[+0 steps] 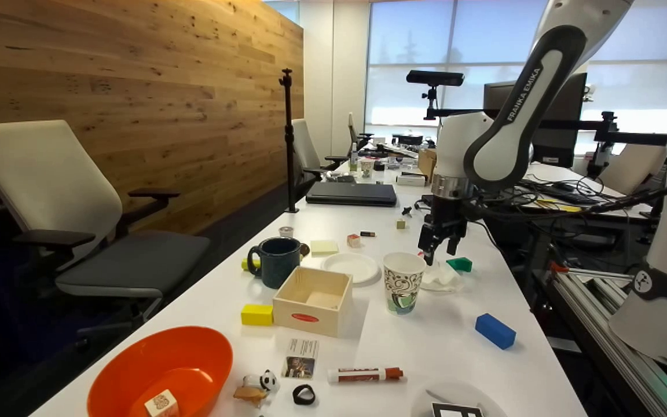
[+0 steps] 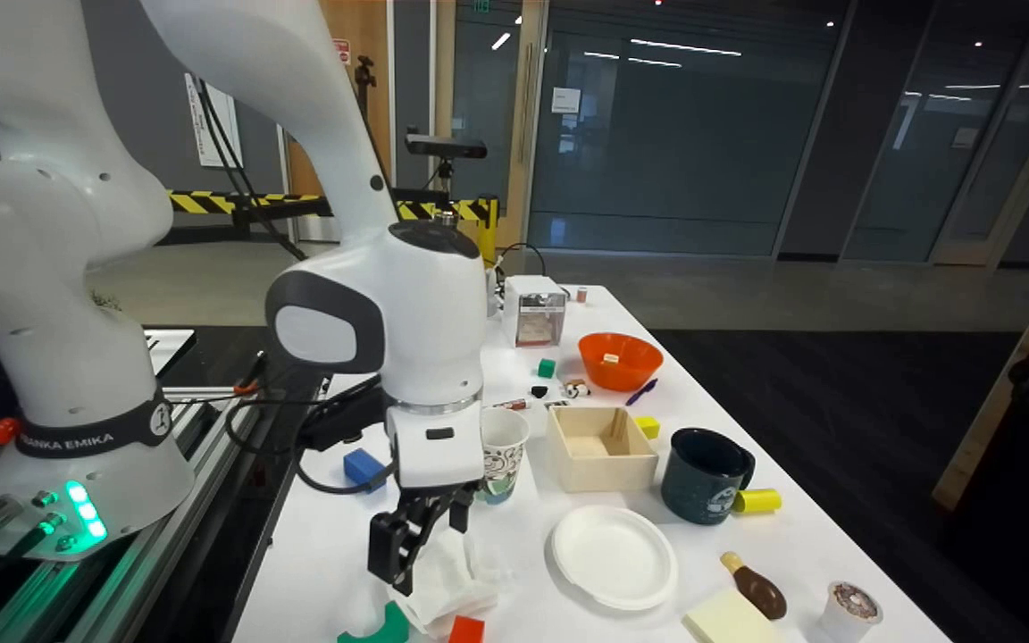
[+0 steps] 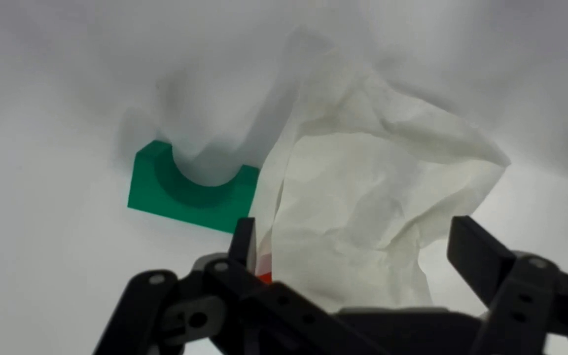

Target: Wipe the brown and yellow object with the serviette

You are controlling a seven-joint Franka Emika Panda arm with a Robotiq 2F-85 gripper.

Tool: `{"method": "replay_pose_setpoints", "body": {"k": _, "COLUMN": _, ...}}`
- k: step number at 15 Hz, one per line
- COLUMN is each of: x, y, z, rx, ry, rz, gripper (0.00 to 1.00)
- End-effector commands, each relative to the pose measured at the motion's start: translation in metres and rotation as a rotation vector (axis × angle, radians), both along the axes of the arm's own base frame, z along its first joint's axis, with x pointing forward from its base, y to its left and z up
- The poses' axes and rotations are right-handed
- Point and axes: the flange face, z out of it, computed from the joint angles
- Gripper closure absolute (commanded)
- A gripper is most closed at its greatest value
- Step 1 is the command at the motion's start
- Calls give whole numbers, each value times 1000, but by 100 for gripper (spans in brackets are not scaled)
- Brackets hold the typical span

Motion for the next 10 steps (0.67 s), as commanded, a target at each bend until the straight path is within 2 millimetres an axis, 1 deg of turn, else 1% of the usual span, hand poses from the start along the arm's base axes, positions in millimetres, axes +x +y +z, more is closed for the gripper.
{"method": "replay_pose_setpoints", "body": {"k": 1, "x": 7, "y": 0, "z": -20, "rx": 5, "ry": -5, "rz": -24, "gripper": 25}}
{"method": "replay_pose_setpoints", "body": {"k": 2, "x": 8, "y": -1, "z": -24, "rx": 7, "ry": -9, "rz": -34, "gripper": 28}}
{"method": "replay_pose_setpoints", "body": {"k": 3, "x": 9, "y": -2, "z": -28, "rx": 13, "ry": -8, "rz": -45, "gripper": 34}}
{"method": "replay_pose_setpoints", "body": {"k": 4, "x": 10, "y": -4, "z": -31, "rx": 16, "ry": -9, "rz": -54, "gripper": 43}}
{"method": "replay_pose_setpoints", "body": {"k": 6, "x": 13, "y": -7, "z": -36, "rx": 28, "ry": -9, "rz": -67, "gripper": 56}}
{"method": "replay_pose_setpoints", "body": {"k": 7, "x": 14, "y": -9, "z": -39, "rx": 34, "ry": -8, "rz": -71, "gripper": 61}}
{"method": "replay_pose_setpoints", "body": {"k": 8, "x": 15, "y": -10, "z": -42, "rx": 43, "ry": -4, "rz": -72, "gripper": 57}}
{"method": "replay_pose_setpoints", "body": {"k": 10, "x": 18, "y": -13, "z": -47, "rx": 48, "ry": -5, "rz": -75, "gripper": 71}}
